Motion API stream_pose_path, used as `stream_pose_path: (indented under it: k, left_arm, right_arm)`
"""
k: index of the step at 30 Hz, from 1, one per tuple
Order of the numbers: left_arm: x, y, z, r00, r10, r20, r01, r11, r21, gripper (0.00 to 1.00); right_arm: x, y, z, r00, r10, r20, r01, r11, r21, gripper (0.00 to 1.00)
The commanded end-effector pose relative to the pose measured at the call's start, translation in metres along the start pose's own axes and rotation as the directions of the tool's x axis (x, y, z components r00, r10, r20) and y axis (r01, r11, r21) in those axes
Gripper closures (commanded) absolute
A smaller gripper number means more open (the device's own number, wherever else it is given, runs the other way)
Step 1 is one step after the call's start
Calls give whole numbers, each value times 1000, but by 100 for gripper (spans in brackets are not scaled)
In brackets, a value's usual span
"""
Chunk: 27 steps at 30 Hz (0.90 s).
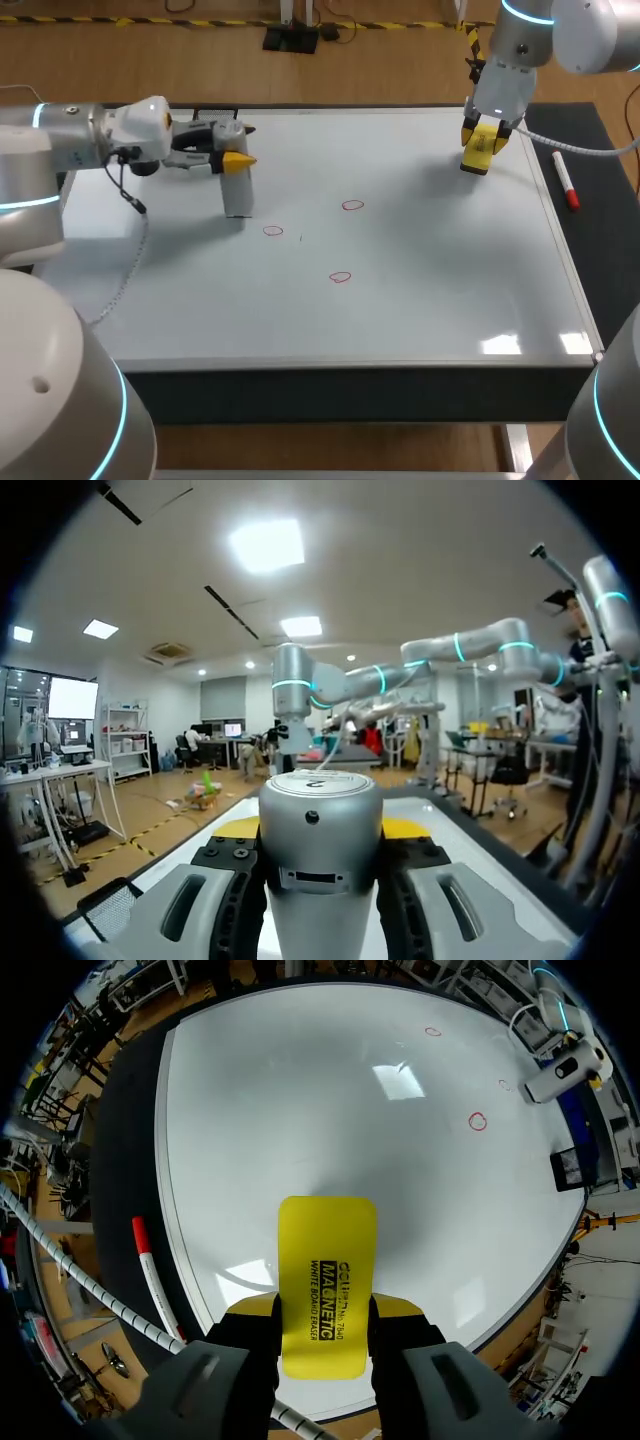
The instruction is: Pick up the inspection probe, press it on each red-marked spot on the whiteboard one by one, put down the probe, pick up the eraser, and wipe off all the red marks.
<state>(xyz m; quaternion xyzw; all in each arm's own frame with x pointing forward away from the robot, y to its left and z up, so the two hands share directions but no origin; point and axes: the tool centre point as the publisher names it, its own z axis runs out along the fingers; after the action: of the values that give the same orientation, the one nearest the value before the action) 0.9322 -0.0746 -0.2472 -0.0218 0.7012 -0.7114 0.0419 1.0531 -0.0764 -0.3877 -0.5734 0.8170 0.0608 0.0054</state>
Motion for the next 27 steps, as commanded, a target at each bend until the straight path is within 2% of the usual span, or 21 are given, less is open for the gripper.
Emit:
stream_pose_path:
  k: [1,13,27]
  left_arm:
    - [7,-11,-21,998,9,57,-8,1000,-13,100]
    - [-7,-10,-76,984,3,178,4,999,-39,100]
    - [-13,-8,-136,944,1,329,10,999,-31,100]
  right_arm:
    - [0,0,-1,1000,-2,-4,2,1000,1,100]
    - [0,0,-1,1000,-2,-4,2,1000,1,100]
    - [0,0,-1,1000,-2,-4,2,1000,1,100]
